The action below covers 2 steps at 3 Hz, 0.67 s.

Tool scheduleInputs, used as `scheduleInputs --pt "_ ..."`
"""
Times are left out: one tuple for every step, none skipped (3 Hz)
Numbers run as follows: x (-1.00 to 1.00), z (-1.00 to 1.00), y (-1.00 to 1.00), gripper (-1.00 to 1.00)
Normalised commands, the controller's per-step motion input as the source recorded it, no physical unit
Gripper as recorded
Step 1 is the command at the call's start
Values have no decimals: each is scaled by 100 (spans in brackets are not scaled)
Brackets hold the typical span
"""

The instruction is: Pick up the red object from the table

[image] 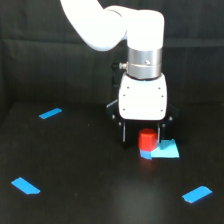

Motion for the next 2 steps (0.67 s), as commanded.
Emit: scheduleInputs --pt "3 -14 -6 -100" --pt "2 -21 -13 -95"
